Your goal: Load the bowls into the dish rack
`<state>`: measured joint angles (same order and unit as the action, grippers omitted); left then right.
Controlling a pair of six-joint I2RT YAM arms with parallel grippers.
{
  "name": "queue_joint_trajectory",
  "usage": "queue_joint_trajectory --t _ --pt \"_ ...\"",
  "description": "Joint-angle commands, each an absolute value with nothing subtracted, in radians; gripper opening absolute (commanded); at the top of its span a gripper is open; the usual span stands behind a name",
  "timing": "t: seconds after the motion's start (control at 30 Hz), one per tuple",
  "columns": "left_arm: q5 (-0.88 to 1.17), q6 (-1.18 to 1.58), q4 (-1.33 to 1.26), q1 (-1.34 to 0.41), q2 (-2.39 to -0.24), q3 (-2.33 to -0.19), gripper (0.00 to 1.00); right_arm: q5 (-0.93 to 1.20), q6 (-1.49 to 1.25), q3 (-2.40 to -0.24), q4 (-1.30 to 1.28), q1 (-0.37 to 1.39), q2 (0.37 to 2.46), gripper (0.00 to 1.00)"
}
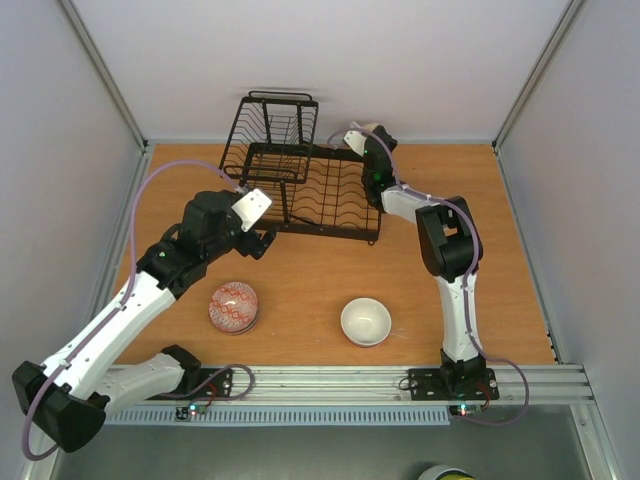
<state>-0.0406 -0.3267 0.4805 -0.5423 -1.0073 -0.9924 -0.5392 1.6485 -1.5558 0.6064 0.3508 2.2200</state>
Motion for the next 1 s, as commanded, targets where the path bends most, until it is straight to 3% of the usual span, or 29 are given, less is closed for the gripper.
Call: queue_joint_trajectory --t 0.0,0.97 --pt "-0.044 -0.337 0.42 -0.535 -1.025 -0.976 0.99 -0.472 1.654 -1.621 0.714 0.354 2.245 0.01" --pt "-0.023 -0.34 0.421 -0.527 -1.048 -0.971 0.99 -0.407 1.79 -1.438 1.039 0.4 2.403 0.01"
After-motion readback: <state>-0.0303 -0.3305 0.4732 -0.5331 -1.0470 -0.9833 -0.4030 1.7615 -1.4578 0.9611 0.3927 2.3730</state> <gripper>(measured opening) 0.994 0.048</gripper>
